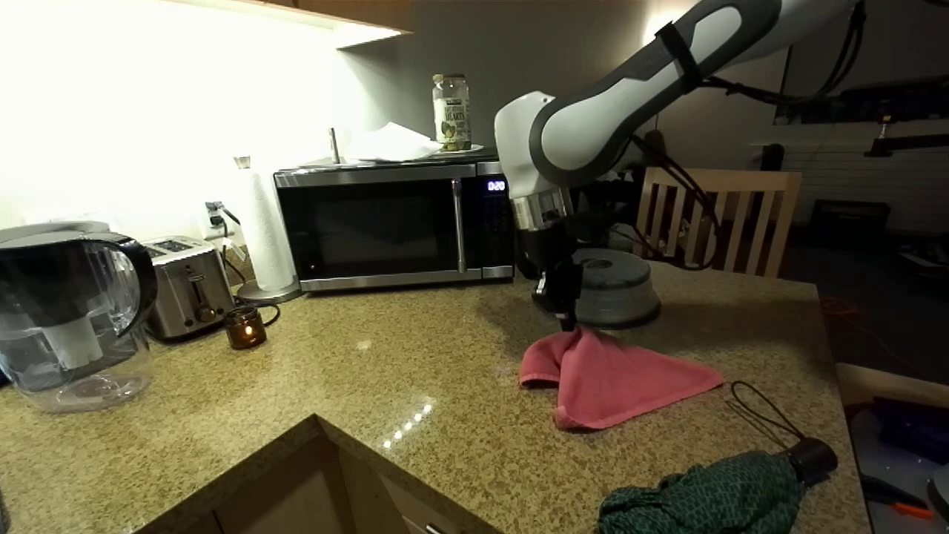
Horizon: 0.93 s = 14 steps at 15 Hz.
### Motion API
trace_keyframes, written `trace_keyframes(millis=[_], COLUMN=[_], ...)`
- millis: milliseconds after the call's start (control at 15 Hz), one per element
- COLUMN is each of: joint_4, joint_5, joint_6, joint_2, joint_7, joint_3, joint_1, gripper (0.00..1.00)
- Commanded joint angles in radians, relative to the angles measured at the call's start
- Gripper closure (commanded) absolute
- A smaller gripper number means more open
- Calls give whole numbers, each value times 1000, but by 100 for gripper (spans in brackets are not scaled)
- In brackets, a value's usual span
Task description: Pick up the pink cloth and put it on the left side of the counter
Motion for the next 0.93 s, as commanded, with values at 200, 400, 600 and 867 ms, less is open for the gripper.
trace_keyframes(millis=[200, 400, 600, 867], joint_4=[-38, -32, -28, -19], joint_5=[-55, -56, -93, -140], joint_6=[-49, -71, -85, -101], joint_2=[-132, -160, -181, -203], joint_7=[37, 37, 58, 88], joint_3=[3, 1, -3, -3], joint_1=[-7, -15, -13, -16], gripper=[96, 96, 96, 96])
